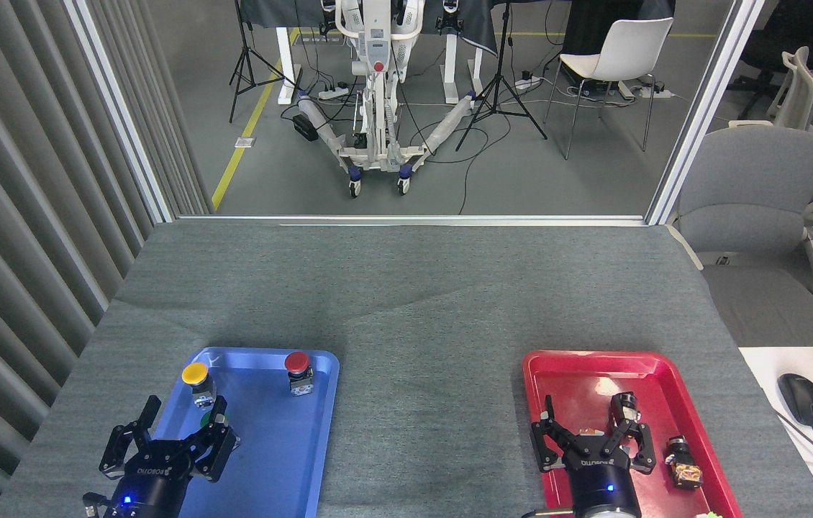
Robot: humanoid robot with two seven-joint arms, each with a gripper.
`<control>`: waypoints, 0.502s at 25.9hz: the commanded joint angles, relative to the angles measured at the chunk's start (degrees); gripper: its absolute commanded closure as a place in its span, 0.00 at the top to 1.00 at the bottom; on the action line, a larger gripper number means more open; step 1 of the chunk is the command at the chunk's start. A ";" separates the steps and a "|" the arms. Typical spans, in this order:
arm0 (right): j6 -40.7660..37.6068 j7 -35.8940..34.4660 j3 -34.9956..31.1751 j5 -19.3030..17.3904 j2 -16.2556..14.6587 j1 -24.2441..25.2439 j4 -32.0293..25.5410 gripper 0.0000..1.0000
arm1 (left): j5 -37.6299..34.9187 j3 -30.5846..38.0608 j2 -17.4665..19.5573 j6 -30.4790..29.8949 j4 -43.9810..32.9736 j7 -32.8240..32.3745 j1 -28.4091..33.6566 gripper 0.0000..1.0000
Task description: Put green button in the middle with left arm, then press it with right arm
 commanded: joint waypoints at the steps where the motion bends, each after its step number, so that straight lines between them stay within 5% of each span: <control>1: 0.00 0.35 0.00 0.00 0.00 0.07 0.00 1.00 | 0.05 -0.10 -0.03 -0.87 0.23 -0.14 -0.07 0.99; 13: 0.00 0.35 0.00 0.00 -0.09 -0.02 0.00 1.00 | 0.13 -0.02 -0.12 -0.87 0.41 -0.14 0.02 0.99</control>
